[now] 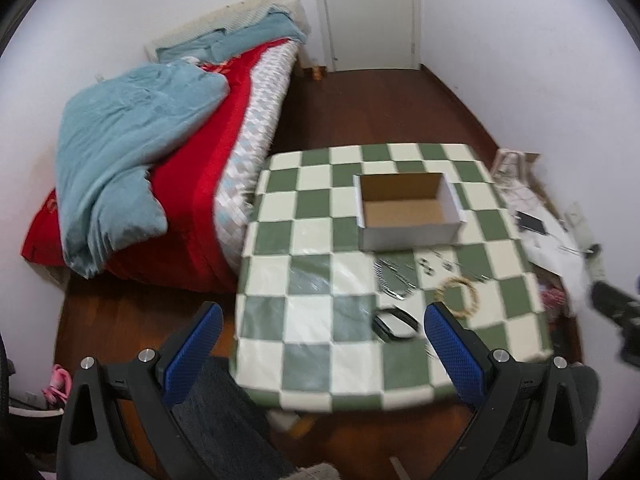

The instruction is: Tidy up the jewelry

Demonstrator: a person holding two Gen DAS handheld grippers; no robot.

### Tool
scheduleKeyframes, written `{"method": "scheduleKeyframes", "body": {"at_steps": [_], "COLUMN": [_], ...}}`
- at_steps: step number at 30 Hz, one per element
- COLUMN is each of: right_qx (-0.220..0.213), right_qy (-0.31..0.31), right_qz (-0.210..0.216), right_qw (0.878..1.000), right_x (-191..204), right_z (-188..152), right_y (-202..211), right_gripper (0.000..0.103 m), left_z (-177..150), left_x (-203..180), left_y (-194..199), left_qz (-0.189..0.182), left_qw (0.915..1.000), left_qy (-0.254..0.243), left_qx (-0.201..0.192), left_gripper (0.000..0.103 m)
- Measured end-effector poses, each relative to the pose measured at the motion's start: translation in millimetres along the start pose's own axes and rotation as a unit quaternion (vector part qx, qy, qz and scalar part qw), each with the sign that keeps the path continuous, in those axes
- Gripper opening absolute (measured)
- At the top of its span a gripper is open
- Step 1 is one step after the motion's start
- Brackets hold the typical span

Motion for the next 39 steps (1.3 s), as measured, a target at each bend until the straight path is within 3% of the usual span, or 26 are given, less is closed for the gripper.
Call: {"method": "scheduleKeyframes", "body": {"at_steps": [7,10,13,21,22,23,25,27,28,29,33,37,39], "right_qx": [0.036,0.061,0.099,0.131,0.133,0.136,0.144,0.15,0.141,0.134,0.1,0.104,0.105], "right_qy": [-0.045,-0.035,-0.04,-0.049,-0.047,-0.046,-0.044,-0.037,-0.026,-0.019,0.01,0.028,0.03], "right_qz": [-0.012,-0.019,-0.019,-0.022,-0.022,-0.023,-0.02,-0.02,-0.023,-0.018,-0.006,-0.001,-0.005], "right_qw": [0.998,0.997,0.994,0.99,0.99,0.989,0.988,0.988,0.989,0.991,0.995,0.994,0.994], "right_x": [-23,-23,-24,-14,-13,-12,-10,-10,-7,-5,4,11,13], "right_z": [-11,-26,-50,-83,-85,-87,-91,-94,-93,-93,-90,-90,-90], "right_y": [-89,-137,-185,-254,-260,-266,-275,-281,-282,-282,-283,-282,-282], "right_gripper": [0.103,0.088,0.076,0.076,0.076,0.074,0.064,0.057,0.053,0.052,0.045,0.01,0.01], "left_z": [-30,-55,-80,-121,-125,-129,-136,-133,-132,-132,-132,-134,-136], "left_x": [-1,-8,-17,-51,-54,-57,-62,-65,-67,-68,-75,-85,-92], "left_y": [-84,-126,-158,-206,-210,-214,-220,-218,-217,-216,-211,-204,-201], "left_qz": [0.037,0.044,0.029,-0.027,-0.037,-0.044,-0.05,-0.051,-0.049,-0.045,-0.04,-0.025,-0.021], "left_qw": [0.9972,0.9934,0.9871,0.9668,0.963,0.9603,0.9564,0.9629,0.9648,0.9666,0.9748,0.9812,0.9831], "left_qy": [-0.015,-0.011,0.009,0.084,0.094,0.102,0.106,0.096,0.092,0.085,0.05,0.007,-0.007], "left_qx": [0.064,0.105,0.157,0.24,0.25,0.256,0.267,0.247,0.242,0.237,0.214,0.191,0.182], "left_gripper": [0.103,0.103,0.103,0.1,0.089,0.072,0.054,0.038,0.023,0.015,0.014,0.013,0.013]}}
Point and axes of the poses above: each gripper's, at about its wrist camera, not at the fingertips, and y roughly against the way its jaws point, x to its left, z to its top, the point moved 5 cm from there along -y, roughly the way its jaws point, and after that the axes turned 13 degrees about -x, right-handed, at the moved point
